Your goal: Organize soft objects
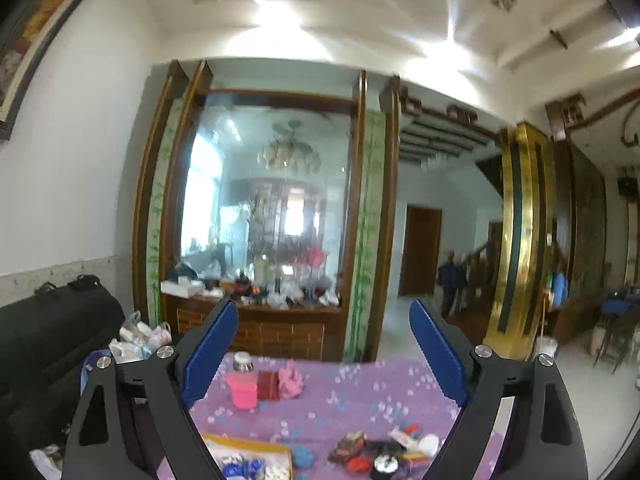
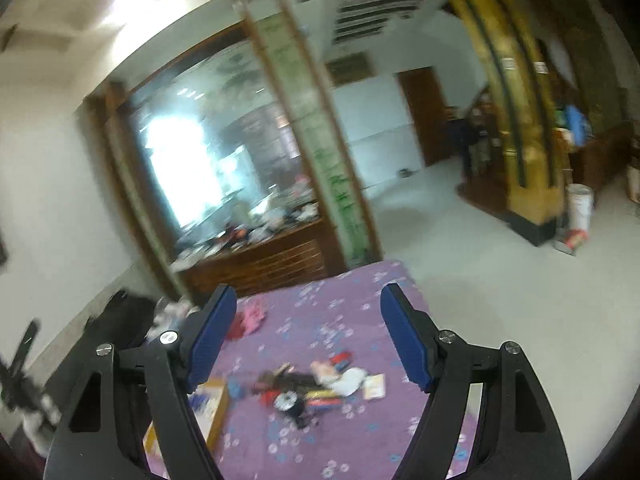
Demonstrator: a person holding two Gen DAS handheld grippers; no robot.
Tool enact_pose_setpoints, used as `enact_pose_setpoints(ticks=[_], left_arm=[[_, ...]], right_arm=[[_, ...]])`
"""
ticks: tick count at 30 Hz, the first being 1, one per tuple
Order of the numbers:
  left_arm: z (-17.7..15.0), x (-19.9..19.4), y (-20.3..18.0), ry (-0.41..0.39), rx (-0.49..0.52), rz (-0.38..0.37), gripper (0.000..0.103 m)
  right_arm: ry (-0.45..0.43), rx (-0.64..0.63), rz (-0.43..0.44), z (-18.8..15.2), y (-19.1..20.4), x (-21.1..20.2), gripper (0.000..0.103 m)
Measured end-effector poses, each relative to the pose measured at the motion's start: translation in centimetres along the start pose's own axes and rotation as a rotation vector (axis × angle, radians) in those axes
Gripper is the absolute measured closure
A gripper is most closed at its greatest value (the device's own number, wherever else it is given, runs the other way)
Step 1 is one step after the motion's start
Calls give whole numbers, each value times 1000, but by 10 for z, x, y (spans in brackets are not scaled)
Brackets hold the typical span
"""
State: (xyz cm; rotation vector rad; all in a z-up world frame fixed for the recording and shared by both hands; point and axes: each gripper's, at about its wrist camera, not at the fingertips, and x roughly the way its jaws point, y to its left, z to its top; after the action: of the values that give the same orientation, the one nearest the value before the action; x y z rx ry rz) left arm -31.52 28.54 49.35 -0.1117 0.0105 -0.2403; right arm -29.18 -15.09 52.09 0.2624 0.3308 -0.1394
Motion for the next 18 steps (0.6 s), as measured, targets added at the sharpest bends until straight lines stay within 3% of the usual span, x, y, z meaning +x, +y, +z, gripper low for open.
enact_pose_setpoints(ticks=[4,5,8,10,12,14,16,18], left_arm=[[35,-19,12,-45,60,128,13],[49,-22,15,-45,72,159,3],[86,-21,8,-8,135,260,0],[104,-18,-2,-18,170,316,0],[105,-7,-20,3,198,282,0],[90,13,-36,25,165,197,0],[59,35,-49,64,125,84,0],[21,60,-59,91,108,20,0]], right_arm=[[-71,86,-105,40,-36,-25,28],[-99,98,-144,53,-45,-36,28],[-146,99,-288,103,-63,-53,28],[-112,69,-407,136,-64,-53,28],[-104,41,-476,151,-62,-53,20],[-94,37,-491,158,-58,-44,18],[-76,22,-425,143,-56,-20,18],[-38,-13,-369,120,-55,4,18]])
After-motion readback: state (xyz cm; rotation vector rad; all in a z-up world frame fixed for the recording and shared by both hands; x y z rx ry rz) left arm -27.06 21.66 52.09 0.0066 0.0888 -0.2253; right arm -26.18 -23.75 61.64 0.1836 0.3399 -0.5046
